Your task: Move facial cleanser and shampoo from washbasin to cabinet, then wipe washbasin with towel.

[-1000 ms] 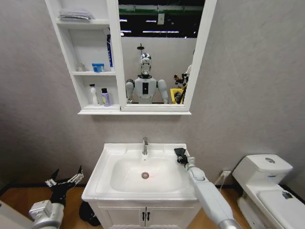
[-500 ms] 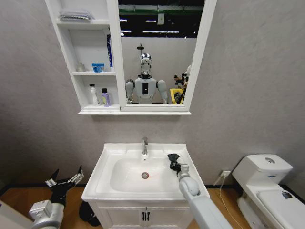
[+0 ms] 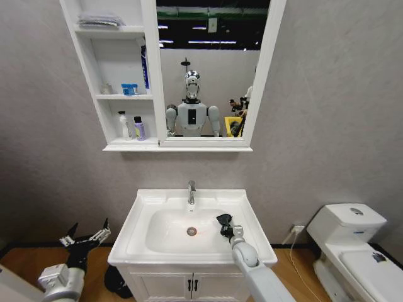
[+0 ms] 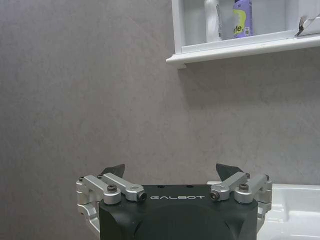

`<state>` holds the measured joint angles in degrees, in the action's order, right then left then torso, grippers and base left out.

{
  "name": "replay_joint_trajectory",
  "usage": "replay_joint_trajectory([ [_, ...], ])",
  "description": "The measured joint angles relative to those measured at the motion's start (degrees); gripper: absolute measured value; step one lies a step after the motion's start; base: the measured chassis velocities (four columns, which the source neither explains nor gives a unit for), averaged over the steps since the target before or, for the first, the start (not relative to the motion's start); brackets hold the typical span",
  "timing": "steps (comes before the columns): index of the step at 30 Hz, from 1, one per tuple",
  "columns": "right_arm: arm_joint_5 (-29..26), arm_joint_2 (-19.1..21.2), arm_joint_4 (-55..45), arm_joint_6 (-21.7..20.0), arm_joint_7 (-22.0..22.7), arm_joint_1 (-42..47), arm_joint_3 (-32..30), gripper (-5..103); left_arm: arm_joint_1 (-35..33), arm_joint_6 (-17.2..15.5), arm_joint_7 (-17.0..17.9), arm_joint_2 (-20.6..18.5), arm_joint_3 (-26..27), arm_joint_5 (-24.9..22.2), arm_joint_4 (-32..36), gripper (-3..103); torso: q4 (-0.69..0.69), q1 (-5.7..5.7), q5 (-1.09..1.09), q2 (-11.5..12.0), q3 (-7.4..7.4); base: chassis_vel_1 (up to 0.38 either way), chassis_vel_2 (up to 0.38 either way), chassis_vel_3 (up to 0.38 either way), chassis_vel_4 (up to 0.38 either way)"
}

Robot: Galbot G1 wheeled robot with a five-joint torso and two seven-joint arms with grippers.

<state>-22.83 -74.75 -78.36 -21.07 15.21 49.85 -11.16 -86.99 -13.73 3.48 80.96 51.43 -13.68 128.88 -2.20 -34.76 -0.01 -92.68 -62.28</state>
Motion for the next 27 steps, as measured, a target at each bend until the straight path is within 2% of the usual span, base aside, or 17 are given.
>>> replay_joint_trajectory([
  [11, 1.89, -4.31, 7.91, 1.72, -1.68, -3.37, 1.49, 5, 0.0, -0.01, 0.0, 0.0, 0.0, 0.0, 0.0, 100, 0.02, -0.01, -0.04, -0.01, 0.02, 0.0, 0.0, 0.0, 0.0],
  [17, -0.96, -6.12, 9.07, 1.58, -2.04, -4.11, 2.2, 5, 0.0, -0.01, 0.0, 0.0, 0.0, 0.0, 0.0, 100, 0.02, -0.01, 0.0, -0.01, 0.01, 0.0, 0.0, 0.0, 0.0],
  [21, -4.19, -6.45, 8.01, 0.32, -0.48, -3.96, 2.33, 5, 0.0, -0.01, 0.0, 0.0, 0.0, 0.0, 0.0, 100, 0.0, -0.01, 0.03, 0.0, -0.02, 0.0, 0.0, 0.0, 0.0],
  [23, -7.51, -6.23, 7.19, -2.23, 2.73, -4.35, 2.5, 5, 0.0, -0.01, 0.0, 0.0, 0.0, 0.0, 0.0, 100, -0.01, -0.01, 0.04, 0.01, -0.03, 0.0, 0.0, 0.0, 0.0],
  [27, -10.21, -6.01, 7.17, -4.04, 5.7, -5.6, 2.32, 5, 0.0, -0.01, 0.0, 0.0, 0.0, 0.0, 0.0, 100, 0.0, -0.01, 0.03, 0.01, -0.02, 0.0, 0.0, 0.0, 0.0],
])
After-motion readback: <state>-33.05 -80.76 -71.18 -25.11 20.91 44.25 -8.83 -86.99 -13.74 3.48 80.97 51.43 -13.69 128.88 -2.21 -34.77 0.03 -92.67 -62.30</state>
